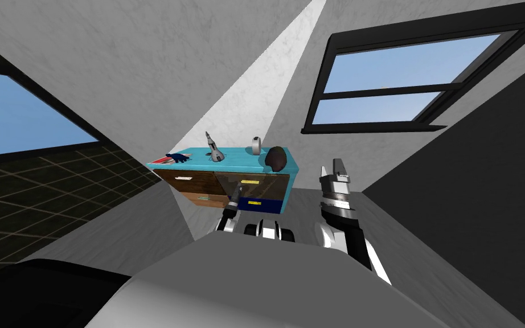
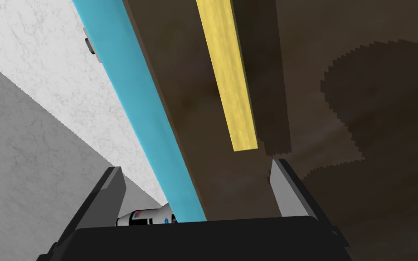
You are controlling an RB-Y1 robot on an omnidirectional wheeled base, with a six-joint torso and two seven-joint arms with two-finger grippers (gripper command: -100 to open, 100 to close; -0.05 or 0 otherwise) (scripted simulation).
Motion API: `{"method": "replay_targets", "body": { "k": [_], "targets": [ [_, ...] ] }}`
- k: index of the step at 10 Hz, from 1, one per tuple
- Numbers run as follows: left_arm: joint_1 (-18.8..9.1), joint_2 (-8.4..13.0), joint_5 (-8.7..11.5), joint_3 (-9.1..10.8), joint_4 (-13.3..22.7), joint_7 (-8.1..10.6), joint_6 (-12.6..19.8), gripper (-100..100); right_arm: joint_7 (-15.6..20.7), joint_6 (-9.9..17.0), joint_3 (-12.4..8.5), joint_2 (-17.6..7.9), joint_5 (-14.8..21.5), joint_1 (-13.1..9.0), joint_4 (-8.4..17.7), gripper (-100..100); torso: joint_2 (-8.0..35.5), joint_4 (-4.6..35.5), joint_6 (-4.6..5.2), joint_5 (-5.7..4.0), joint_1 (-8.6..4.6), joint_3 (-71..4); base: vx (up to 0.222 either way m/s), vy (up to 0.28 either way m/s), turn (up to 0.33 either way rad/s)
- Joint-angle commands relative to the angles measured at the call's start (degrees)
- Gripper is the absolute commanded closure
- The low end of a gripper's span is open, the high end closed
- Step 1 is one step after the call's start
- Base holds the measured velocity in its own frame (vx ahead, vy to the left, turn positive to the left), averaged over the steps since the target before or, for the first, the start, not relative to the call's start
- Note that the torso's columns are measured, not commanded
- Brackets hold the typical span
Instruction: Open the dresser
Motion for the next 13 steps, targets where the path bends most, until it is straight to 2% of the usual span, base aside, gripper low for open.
{"method": "replay_targets", "body": {
  "k": [1, 4, 5, 6, 7, 8, 13],
  "targets": [
    [-0.9, -0.7, -0.3, -0.20, 3.6, -0.15, 0.1, -100, 0.0, 0.0, 0.0, 0.0, 0.0, 0.0, 0.0, 0, -0.1, 0.0, 0.00, 0.01, 0.02, 0.0, 0.075, 0.001, -0.039],
    [-1.6, -2.2, -0.5, -0.40, 6.5, -0.34, 0.3, -100, 0.0, 0.0, 0.0, 0.0, 0.0, 0.0, 0.0, 0, -0.1, 0.0, 0.00, 0.00, 0.01, -0.1, 0.071, 0.003, -0.021],
    [-1.3, -1.9, -0.5, -0.41, 5.7, -0.33, 0.4, -100, 0.0, 0.0, 0.0, 0.0, 0.0, 0.0, 0.0, 0, 0.0, 0.0, 0.00, 0.00, 0.01, 0.0, 0.026, 0.001, -0.003],
    [-2.1, -1.7, -0.4, -0.20, 4.8, -0.16, 2.2, -100, 0.0, 0.0, 0.0, 0.0, 0.0, 0.0, 0.0, 0, 0.1, 0.0, -0.01, 0.00, 0.01, 0.0, 0.068, -0.006, -0.011],
    [-1.7, -1.8, -0.5, -0.32, 5.1, -0.27, 1.2, -100, 0.0, 0.0, 0.0, 0.0, 0.0, 0.0, 0.0, 0, -0.1, 0.0, 0.00, -0.01, -0.02, 0.0, 0.043, -0.004, -0.004],
    [-1.7, -1.8, -0.5, -0.31, 5.0, -0.26, 1.5, 100, 0.0, 0.0, 0.0, 0.0, 0.0, 0.0, 0.0, 0, 0.0, 0.0, -0.01, 0.00, 0.00, 0.0, 0.006, -0.001, 0.001],
    [-0.1, -1.3, -0.6, -1.13, 2.3, 0.25, 2.4, 100, 0.0, 0.0, 0.0, 0.0, 0.0, 0.0, 0.0, 0, 0.1, 0.0, 0.00, -0.01, -0.03, 0.1, -0.167, -0.009, 0.019]
  ]
}}
